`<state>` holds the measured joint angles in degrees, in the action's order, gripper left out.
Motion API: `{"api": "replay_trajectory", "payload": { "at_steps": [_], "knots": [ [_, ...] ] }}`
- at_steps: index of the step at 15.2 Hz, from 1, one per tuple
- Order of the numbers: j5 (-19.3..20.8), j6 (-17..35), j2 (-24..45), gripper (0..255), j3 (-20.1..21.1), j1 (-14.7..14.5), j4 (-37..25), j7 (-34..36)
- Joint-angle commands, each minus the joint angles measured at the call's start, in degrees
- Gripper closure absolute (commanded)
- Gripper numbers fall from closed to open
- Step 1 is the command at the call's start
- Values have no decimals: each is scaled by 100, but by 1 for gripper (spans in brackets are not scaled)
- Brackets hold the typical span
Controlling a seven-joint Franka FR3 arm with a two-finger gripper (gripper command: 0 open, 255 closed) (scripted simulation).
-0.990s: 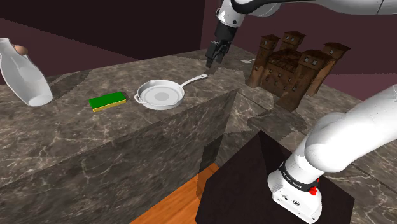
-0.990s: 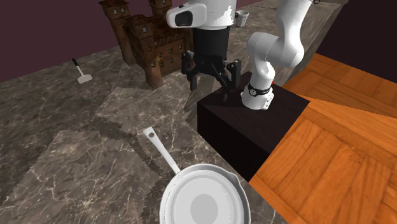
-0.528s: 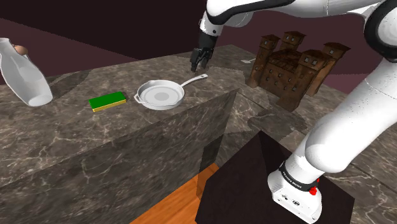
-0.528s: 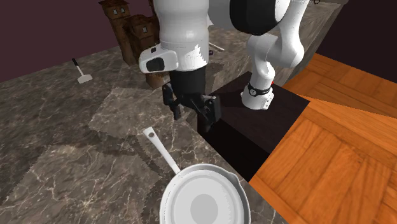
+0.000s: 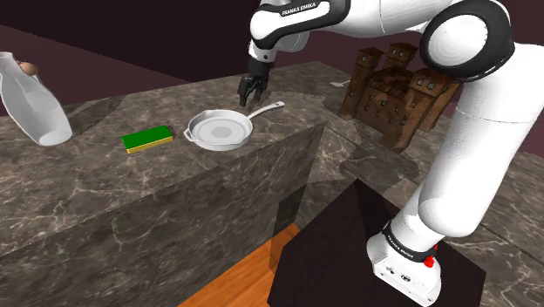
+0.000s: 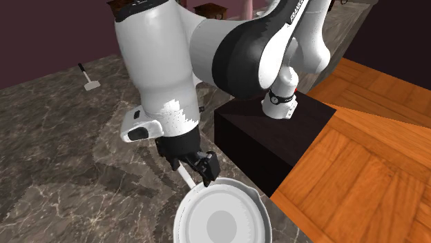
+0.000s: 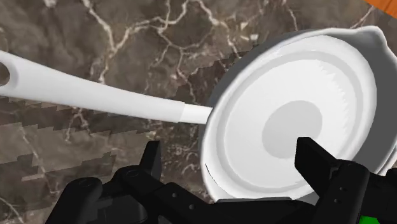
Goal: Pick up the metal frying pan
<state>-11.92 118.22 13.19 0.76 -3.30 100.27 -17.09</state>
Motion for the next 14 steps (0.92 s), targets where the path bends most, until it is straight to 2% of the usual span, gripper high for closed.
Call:
{"api": "replay_trajectory", "payload": {
  "at_steps": [1,3,4,11,13,14],
  "knots": [
    [-32,-63,526,0,29,-11,-560,-24],
    [-57,-122,1012,0,62,-20,-1076,-46],
    [-57,-125,1033,0,64,-20,-1099,-47],
    [-106,365,1212,0,79,-23,-780,-154],
    [-106,365,1212,0,79,-23,-779,-153],
    [-106,369,1202,255,80,-26,-766,-150]
  ]
}}
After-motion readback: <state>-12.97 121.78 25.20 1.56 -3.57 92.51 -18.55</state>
